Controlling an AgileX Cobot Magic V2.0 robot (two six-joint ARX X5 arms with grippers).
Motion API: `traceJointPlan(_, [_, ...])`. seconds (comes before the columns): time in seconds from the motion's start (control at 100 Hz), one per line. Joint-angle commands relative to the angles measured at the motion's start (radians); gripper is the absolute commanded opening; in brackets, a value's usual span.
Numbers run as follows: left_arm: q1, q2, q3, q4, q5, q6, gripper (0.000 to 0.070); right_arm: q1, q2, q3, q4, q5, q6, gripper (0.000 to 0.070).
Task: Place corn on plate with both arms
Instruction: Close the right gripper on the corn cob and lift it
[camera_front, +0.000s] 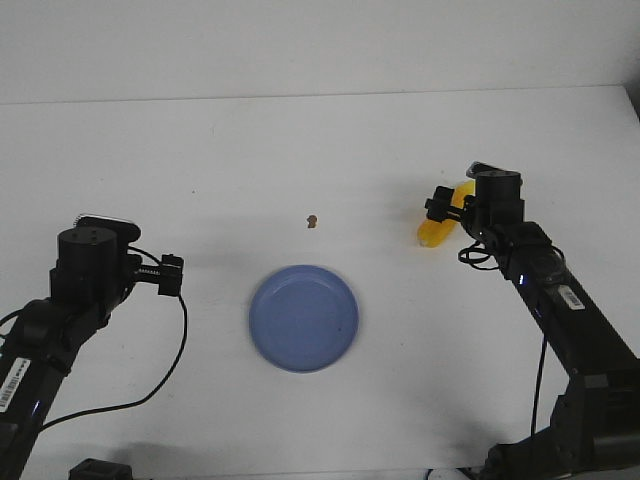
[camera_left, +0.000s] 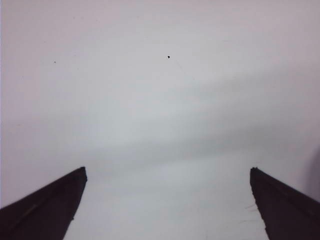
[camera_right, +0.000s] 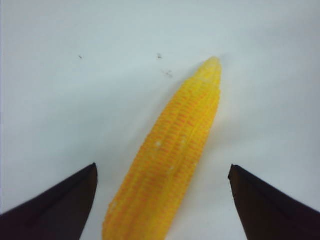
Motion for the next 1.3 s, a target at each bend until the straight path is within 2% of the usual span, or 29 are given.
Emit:
traceJointPlan(0.0, [-0.002, 0.011, 0.017, 0.003, 0.0, -0.01, 0.07, -0.003, 0.04, 0.023, 0.014, 0.005, -0.007, 0.0554])
traceJointPlan(0.73, [-0.002, 0.011, 0.017, 0.003, 0.0, -0.016, 0.07, -0.003, 0.14, 0.023, 0.103, -0.029, 0.0, 0.0554])
traceJointPlan(1.21, [-0.002, 0.011, 0.017, 0.002, 0.0, -0.017, 0.07, -0.003, 0.208, 0.023, 0.08, -0.047, 0.0, 0.0554])
traceJointPlan(1.29, [-0.002, 0.011, 0.017, 0.002, 0.0, -0.017, 0.07, -0.003, 0.208, 0.023, 0.083, -0.054, 0.0, 0.0522])
